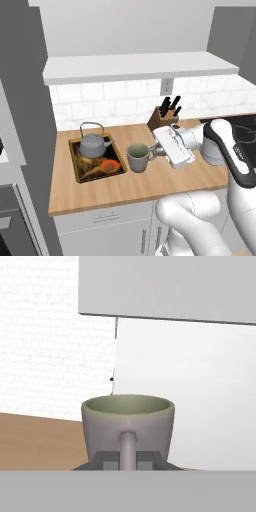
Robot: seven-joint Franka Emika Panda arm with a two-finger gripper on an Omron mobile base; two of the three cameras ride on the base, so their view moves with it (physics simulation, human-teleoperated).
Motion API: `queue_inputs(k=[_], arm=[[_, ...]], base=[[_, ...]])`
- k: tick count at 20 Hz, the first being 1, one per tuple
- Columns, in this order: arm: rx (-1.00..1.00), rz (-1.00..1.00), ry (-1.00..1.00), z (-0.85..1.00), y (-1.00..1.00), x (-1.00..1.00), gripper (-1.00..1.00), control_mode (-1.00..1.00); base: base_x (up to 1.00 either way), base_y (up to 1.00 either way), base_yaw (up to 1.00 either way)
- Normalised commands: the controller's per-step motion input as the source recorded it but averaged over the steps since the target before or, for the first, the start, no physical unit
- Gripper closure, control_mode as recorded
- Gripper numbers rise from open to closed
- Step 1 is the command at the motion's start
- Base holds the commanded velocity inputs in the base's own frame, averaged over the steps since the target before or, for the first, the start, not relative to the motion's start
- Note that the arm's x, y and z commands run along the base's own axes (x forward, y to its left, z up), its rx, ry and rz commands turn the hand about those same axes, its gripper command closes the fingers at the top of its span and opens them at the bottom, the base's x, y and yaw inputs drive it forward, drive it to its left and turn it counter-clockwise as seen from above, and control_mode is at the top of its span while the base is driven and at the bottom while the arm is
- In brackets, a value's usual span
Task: Pick the kettle from the counter and place it on the tray. Then pick the mug from the cabinet and place it on the tray. Then close the cabinet doors.
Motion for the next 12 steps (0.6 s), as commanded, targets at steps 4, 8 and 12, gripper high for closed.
queue_inputs(k=[4, 8, 12], arm=[[0.0, 0.03, 0.0, -0.08, 0.07, 0.21, 1.0, -1.0], [0.0, 0.0, 0.0, -0.11, 0.11, 0.27, 1.0, -1.0], [0.0, 0.0, 0.0, -0.19, 0.09, 0.37, 1.0, -1.0]], base=[[0.0, 0.0, 0.0], [0.0, 0.0, 0.0], [0.0, 0.0, 0.0]])
